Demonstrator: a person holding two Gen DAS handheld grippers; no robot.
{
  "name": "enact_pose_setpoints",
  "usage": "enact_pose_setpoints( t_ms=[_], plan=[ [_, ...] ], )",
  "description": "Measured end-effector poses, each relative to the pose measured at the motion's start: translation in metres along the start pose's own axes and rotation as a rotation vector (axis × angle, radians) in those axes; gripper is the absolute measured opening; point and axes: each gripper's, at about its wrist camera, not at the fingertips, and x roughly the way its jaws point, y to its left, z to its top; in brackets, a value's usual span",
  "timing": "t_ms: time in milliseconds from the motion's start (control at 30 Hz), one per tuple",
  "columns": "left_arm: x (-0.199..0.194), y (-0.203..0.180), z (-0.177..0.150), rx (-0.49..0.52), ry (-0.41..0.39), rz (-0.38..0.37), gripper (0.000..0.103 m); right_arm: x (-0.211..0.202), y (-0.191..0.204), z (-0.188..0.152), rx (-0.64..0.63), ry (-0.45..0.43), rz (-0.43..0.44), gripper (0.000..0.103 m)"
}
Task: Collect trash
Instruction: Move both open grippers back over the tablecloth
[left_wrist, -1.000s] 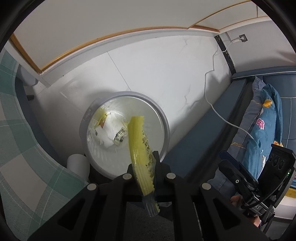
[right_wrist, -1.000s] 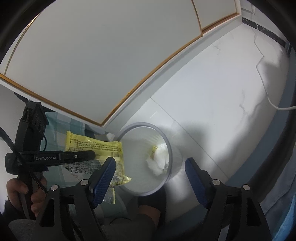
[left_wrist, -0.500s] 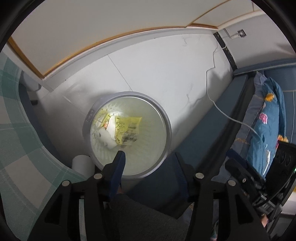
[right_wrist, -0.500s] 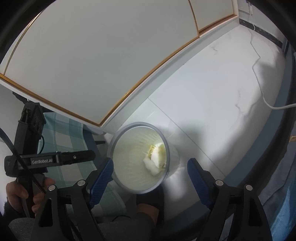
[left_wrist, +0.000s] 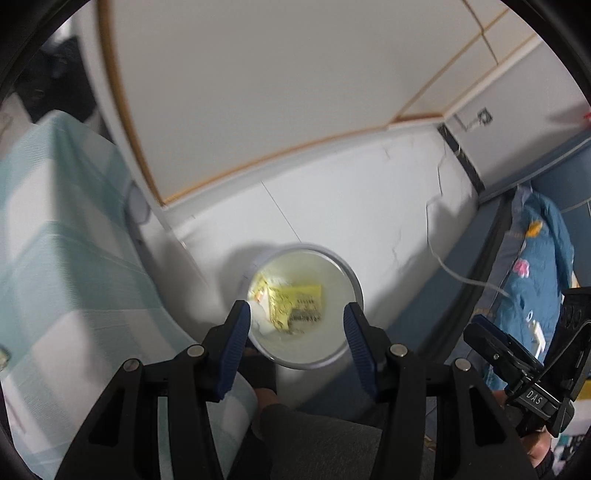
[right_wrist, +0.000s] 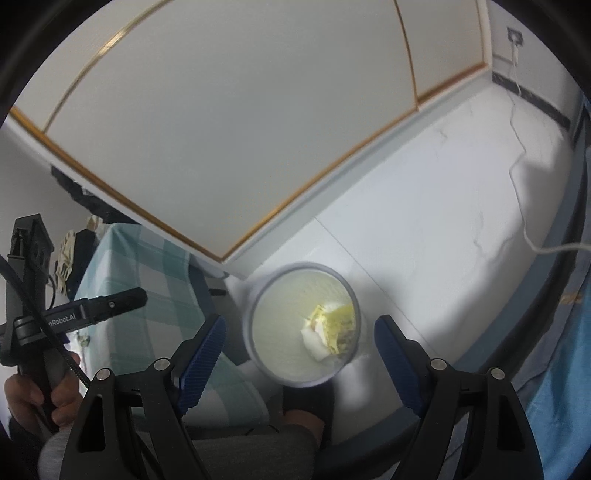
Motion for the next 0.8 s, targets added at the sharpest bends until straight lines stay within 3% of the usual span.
enact_pose_setpoints(
  t_ms=[233, 500, 800],
  plan=[
    [-0.066, 0.008, -0.010, -0.008, -0.178, 0.032, 0.048, -0.051, 0.047, 0.007, -0.099, -0.148, 0.003, 0.085],
    [-0.140, 0.038, -0.030, -0.055, -0.388, 0.096, 0.048, -0.100, 0.108, 0.009, -0.194, -0.277, 0.068, 0.090],
    [-0.193, 0.086, -0.062, -0.152, -0.534, 0.142, 0.048, -0.128, 0.192, -0.008, -0.324, -0.356, 0.162, 0.091]
  ],
)
